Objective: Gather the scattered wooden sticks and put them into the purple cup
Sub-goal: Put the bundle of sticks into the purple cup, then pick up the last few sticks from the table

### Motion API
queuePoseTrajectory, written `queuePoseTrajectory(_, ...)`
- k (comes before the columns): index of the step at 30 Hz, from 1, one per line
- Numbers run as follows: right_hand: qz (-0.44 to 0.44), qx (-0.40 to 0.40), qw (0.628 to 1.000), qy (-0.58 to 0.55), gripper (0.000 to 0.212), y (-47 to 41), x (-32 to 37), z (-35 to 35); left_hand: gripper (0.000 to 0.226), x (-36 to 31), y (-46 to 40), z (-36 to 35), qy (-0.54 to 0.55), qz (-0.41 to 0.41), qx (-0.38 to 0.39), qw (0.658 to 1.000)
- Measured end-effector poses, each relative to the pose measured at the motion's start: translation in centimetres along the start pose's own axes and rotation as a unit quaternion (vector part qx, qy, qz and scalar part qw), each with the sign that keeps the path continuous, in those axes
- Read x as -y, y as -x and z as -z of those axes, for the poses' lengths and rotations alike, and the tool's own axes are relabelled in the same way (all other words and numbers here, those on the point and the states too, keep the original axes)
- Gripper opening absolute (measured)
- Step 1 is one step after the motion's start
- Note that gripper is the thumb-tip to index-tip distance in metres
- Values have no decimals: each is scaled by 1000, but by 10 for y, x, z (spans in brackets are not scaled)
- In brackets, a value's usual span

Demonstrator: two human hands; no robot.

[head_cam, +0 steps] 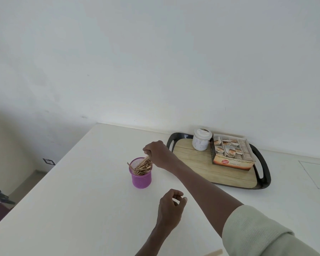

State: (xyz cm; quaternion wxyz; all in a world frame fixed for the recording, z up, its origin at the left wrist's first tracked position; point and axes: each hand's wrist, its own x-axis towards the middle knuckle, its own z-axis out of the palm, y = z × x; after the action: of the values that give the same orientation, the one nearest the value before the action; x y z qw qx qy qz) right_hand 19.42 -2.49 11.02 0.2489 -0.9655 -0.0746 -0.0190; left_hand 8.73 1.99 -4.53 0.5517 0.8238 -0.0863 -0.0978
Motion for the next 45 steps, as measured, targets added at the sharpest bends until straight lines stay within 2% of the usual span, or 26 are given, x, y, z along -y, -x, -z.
queuePoseTrajectory(5,-7,-35,998,-52,20,23,-22,16,7,-13,8,-10,-5,-11,9,1000)
queuePoseTrajectory(10,-3,-70,996,-58,21,68,-52,36,4,-23,17,-20,-27,-13,29,999)
queuePoseTrajectory(13,-22,-72,994,-75,22,105,-73,49,5,-23,26,-26,-80,-14,84,993)
queuePoseTrajectory(15,-42,-74,992,-91,20,131,-90,55,10,-21,32,-29,-118,-15,134,984)
queuePoseTrajectory(18,-68,-59,991,-99,17,173,-119,59,30,-17,41,-29,-161,-17,210,964)
queuePoseTrajectory(21,-114,-36,990,-77,11,216,-152,60,53,-14,51,-29,-253,-56,272,927)
queuePoseTrajectory(23,-157,-7,986,-59,13,242,-176,59,57,-13,58,-30,-289,-77,289,909)
queuePoseTrajectory(26,-219,63,974,-20,26,283,-208,56,41,-14,65,-32,-289,-94,269,914)
queuePoseTrajectory(29,-271,142,952,-5,59,321,-234,50,13,-17,73,-39,-287,-101,232,924)
queuePoseTrajectory(32,-282,189,940,19,79,351,-246,40,6,-19,81,-46,-332,-112,217,911)
queuePoseTrajectory(36,-300,117,947,-2,64,369,-250,25,9,-20,91,-55,-389,-148,201,887)
queuePoseTrajectory(39,-292,83,953,-4,42,369,-248,22,8,-22,99,-66,-400,-156,184,884)
queuePoseTrajectory(42,-263,62,962,20,13,368,-244,21,8,-28,107,-81,-386,-150,163,896)
queuePoseTrajectory(45,-254,62,965,24,10,367,-244,23,8,-31,111,-92,-361,-113,137,916)
